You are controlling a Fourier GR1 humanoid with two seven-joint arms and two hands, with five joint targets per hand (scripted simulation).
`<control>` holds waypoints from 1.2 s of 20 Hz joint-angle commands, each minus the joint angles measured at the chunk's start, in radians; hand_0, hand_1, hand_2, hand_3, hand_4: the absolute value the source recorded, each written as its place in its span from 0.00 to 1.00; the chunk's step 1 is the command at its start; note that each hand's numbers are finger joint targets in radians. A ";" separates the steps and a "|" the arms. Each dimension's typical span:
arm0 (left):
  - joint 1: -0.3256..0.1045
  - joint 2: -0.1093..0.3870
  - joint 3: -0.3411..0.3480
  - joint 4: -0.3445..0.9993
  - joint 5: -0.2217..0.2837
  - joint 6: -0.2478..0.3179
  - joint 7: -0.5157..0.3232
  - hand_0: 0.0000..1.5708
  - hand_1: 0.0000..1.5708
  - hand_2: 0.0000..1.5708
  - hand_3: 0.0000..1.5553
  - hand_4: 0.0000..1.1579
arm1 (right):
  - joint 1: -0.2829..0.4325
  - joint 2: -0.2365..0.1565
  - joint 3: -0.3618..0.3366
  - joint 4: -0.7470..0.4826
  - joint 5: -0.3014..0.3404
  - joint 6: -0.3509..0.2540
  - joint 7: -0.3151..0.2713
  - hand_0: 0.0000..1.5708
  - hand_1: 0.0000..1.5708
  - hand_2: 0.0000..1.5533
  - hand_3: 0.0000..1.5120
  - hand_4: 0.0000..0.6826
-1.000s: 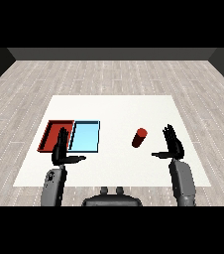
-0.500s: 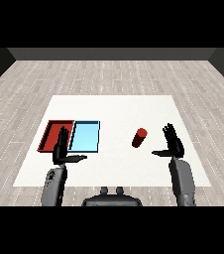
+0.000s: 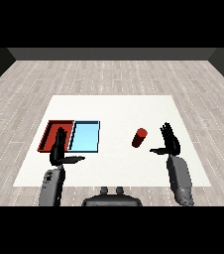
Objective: Pick the red can and put it in the red box
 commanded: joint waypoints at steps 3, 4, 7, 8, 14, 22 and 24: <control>0.063 -0.025 -0.032 -0.115 -0.010 0.021 0.046 0.00 0.00 0.00 0.00 0.00 | -0.089 0.005 0.009 0.060 -0.010 -0.022 0.052 0.00 0.00 0.00 0.00 0.00; 0.008 -0.055 -0.038 0.040 -0.025 0.037 -0.044 0.00 0.00 0.00 0.00 0.00 | -0.078 0.016 0.001 0.151 -0.003 0.003 -0.029 0.00 0.00 0.00 0.00 0.00; 0.017 -0.026 -0.017 0.023 -0.006 0.003 -0.041 0.00 0.00 0.00 0.00 0.00 | -0.157 0.048 0.030 0.173 0.013 -0.051 -0.003 0.00 0.00 0.00 0.00 0.00; -0.024 -0.029 -0.021 0.027 -0.014 0.020 -0.015 0.00 0.00 0.00 0.00 0.00 | -0.189 0.024 -0.001 0.278 0.007 -0.030 -0.052 0.00 0.00 0.00 0.00 0.00; 0.009 -0.012 -0.016 -0.064 0.030 0.002 0.081 0.00 0.00 0.00 0.00 0.00 | -0.111 0.065 0.047 0.194 0.001 -0.025 -0.052 0.00 0.00 0.00 0.00 0.00; 0.035 -0.024 -0.017 -0.041 0.010 0.007 0.000 0.00 0.00 0.00 0.00 0.00 | -0.267 0.065 0.005 0.484 -0.003 -0.028 -0.174 0.00 0.00 0.00 0.00 0.00; 0.014 -0.007 -0.017 -0.086 0.001 0.021 0.074 0.00 0.00 0.00 0.00 0.00 | -0.285 0.062 0.013 0.478 -0.009 -0.030 -0.127 0.00 0.00 0.00 0.00 0.00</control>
